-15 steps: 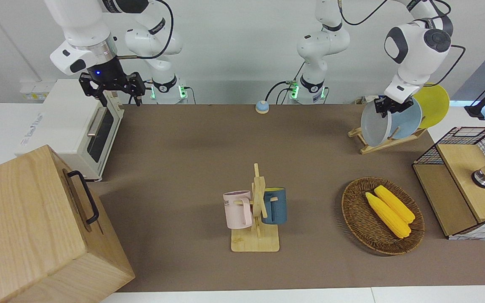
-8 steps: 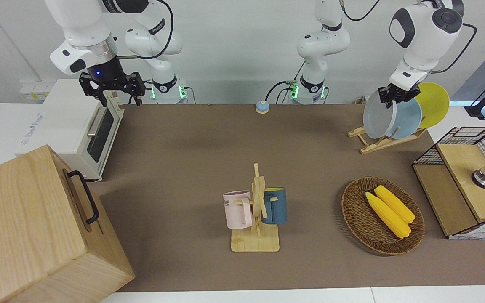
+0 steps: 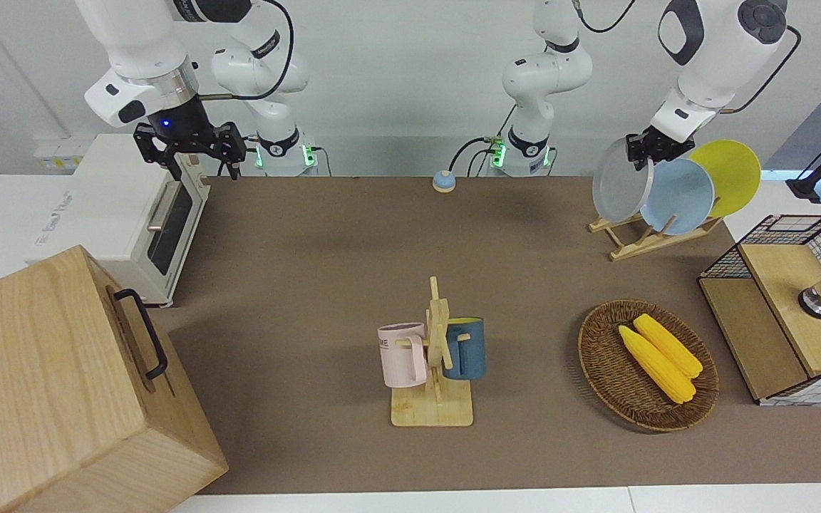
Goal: Pick gray plate from low plate rack and place it on table with left arm
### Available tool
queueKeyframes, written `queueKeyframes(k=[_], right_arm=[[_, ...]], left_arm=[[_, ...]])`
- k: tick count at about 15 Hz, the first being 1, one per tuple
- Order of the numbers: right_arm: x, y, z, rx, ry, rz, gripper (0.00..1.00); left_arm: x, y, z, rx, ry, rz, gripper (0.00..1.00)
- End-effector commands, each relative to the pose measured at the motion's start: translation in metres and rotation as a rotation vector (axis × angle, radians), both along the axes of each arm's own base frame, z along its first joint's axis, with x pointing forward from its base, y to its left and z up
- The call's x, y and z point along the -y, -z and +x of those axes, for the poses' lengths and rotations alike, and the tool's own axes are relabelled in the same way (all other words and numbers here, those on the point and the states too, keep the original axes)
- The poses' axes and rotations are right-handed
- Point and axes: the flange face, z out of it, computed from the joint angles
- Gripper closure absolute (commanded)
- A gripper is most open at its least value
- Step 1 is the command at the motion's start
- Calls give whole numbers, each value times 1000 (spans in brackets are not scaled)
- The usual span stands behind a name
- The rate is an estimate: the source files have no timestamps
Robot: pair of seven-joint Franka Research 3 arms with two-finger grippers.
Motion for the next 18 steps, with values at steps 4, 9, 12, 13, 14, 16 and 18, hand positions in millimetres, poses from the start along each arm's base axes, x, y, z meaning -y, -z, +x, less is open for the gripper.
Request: queueKeyframes(k=[4, 9, 12, 13, 14, 16, 18], right_arm=[[-1, -3, 0, 4, 3, 3, 17], [-1, -3, 0, 4, 3, 3, 17], [-1, -3, 0, 5, 3, 3, 17], [-1, -3, 0, 5, 3, 3, 17], [-1, -3, 0, 5, 3, 3, 17], [-1, -3, 0, 5, 3, 3, 17], [-1, -3, 0, 5, 3, 3, 17]], left_arm=[[-1, 43, 3, -60, -119, -274, 1000], [1, 76, 1, -57, -119, -314, 1000], [2, 97, -3, -48, -113, -330, 1000], [1, 102, -4, -40, -106, -331, 1000], [2, 108, -5, -36, -100, -331, 1000], [1, 122, -8, -20, -85, -346, 1000], [2, 132, -11, -6, -78, -360, 1000]])
